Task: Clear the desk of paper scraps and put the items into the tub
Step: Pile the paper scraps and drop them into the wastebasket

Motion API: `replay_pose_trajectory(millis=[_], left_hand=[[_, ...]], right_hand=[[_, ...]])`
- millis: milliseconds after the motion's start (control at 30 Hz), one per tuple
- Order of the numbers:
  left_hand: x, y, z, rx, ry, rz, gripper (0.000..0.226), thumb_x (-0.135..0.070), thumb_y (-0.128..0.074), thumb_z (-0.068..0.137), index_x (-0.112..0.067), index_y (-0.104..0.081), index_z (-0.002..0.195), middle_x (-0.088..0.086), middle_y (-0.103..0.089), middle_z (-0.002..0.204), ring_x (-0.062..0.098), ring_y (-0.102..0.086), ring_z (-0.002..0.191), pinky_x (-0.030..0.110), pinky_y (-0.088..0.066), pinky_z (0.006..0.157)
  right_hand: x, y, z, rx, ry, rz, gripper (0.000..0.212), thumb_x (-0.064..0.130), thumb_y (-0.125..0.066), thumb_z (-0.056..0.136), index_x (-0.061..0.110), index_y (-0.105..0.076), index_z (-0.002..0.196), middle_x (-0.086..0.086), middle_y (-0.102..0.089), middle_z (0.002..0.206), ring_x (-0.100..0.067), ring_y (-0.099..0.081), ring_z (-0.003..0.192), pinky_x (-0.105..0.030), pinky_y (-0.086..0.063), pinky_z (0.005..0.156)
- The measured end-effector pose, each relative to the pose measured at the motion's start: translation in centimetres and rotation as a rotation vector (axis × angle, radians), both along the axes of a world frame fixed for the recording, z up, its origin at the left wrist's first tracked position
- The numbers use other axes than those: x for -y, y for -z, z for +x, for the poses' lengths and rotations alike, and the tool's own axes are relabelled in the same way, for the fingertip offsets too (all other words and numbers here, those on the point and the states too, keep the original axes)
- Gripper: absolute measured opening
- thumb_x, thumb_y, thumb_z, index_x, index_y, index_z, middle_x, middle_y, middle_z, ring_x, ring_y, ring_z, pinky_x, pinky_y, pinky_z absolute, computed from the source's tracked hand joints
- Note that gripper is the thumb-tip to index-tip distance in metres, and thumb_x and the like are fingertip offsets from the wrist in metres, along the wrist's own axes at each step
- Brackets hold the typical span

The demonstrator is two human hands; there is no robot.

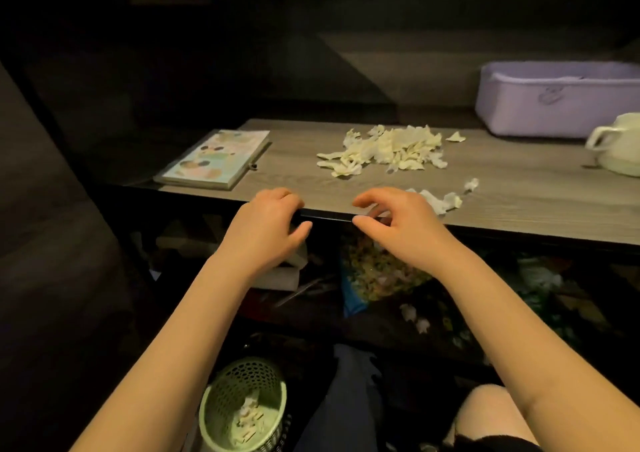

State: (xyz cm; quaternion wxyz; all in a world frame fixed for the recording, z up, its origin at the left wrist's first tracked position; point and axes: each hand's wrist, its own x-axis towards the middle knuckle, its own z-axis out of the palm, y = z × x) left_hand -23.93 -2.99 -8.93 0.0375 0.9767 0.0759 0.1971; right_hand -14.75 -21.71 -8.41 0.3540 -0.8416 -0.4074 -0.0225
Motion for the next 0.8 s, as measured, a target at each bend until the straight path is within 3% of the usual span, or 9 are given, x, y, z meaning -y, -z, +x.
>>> replay_pose_trajectory(millis=[133, 233, 300, 367, 433, 567, 700, 800], left_hand=[[1.7, -0.7, 5.2, -0.019, 0.047, -0.033, 0.042, -0.037, -0.052, 0.091, -0.015, -0.053, 0.127, 0.003, -0.053, 0.129, 0.021, -0.048, 0.119, 0.034, -0.043, 0.096], [2.6, -0.6, 8.9, -0.046, 0.069, -0.053, 0.045, -0.038, -0.052, 0.090, -0.014, -0.051, 0.128, 0.004, -0.051, 0.131, 0.022, -0.048, 0.118, 0.037, -0.045, 0.096], [2.9, -0.4, 10.7, -0.047, 0.058, -0.075, 0.046, -0.038, -0.052, 0.090, -0.013, -0.050, 0.128, 0.005, -0.047, 0.136, 0.023, -0.046, 0.121, 0.039, -0.046, 0.096], [3.2, -0.2, 12.0, -0.039, 0.025, -0.089, 0.046, -0.037, -0.052, 0.091, -0.011, -0.048, 0.129, 0.007, -0.042, 0.140, 0.025, -0.043, 0.125, 0.039, -0.044, 0.097], [3.2, 0.0, 13.0, -0.024, -0.006, -0.078, 0.047, -0.038, -0.051, 0.091, -0.011, -0.046, 0.129, 0.007, -0.041, 0.140, 0.025, -0.041, 0.126, 0.039, -0.042, 0.097], [2.6, 0.4, 15.2, -0.035, -0.087, -0.080, 0.056, -0.048, -0.051, 0.088, -0.010, -0.042, 0.129, 0.007, -0.042, 0.137, 0.026, -0.040, 0.125, 0.041, -0.042, 0.095], [1.7, 0.8, 17.7, -0.076, -0.179, -0.150, 0.079, -0.062, -0.048, 0.084, -0.009, -0.030, 0.140, 0.011, -0.033, 0.147, 0.029, -0.031, 0.136, 0.046, -0.036, 0.106], [0.7, 0.9, 19.1, -0.159, -0.262, -0.250, 0.094, -0.068, -0.046, 0.082, -0.011, -0.011, 0.149, 0.014, -0.016, 0.156, 0.032, -0.014, 0.144, 0.050, -0.022, 0.114]], right_hand=[[2.2, -0.7, 3.0, 0.104, 0.179, 0.012, 0.027, 0.024, -0.056, 0.091, 0.018, -0.061, 0.117, 0.002, -0.060, 0.120, -0.012, -0.052, 0.109, -0.023, -0.037, 0.090], [3.4, -0.2, 5.6, 0.204, 0.358, -0.085, 0.042, 0.036, -0.056, 0.088, 0.018, -0.054, 0.126, -0.002, -0.053, 0.132, -0.021, -0.042, 0.125, -0.034, -0.033, 0.101], [4.1, 0.1, 7.1, 0.180, 0.477, -0.231, 0.067, 0.059, -0.052, 0.082, 0.022, -0.041, 0.138, -0.005, -0.039, 0.145, -0.028, -0.031, 0.135, -0.044, -0.027, 0.109], [4.5, 0.4, 8.2, 0.063, 0.532, -0.407, 0.090, 0.076, -0.044, 0.075, 0.029, -0.020, 0.147, -0.007, -0.015, 0.157, -0.036, -0.008, 0.144, -0.055, -0.012, 0.114], [4.5, 0.8, 9.2, -0.039, 0.544, -0.512, 0.095, 0.082, -0.037, 0.074, 0.032, -0.006, 0.150, -0.009, 0.000, 0.160, -0.041, 0.004, 0.144, -0.059, -0.003, 0.113], [3.3, 1.0, 11.1, -0.081, 0.478, -0.576, 0.077, 0.071, -0.024, 0.087, 0.030, -0.009, 0.151, -0.014, -0.001, 0.159, -0.041, -0.002, 0.144, -0.052, -0.004, 0.116], [1.2, 0.8, 12.1, -0.019, 0.365, -0.507, 0.056, 0.046, -0.026, 0.099, 0.017, -0.027, 0.147, -0.013, -0.023, 0.154, -0.031, -0.022, 0.140, -0.042, -0.019, 0.115], [0.2, 0.6, 12.4, -0.007, 0.358, -0.349, 0.036, 0.029, -0.034, 0.100, 0.012, -0.049, 0.127, -0.010, -0.050, 0.133, -0.027, -0.047, 0.118, -0.035, -0.040, 0.092]])
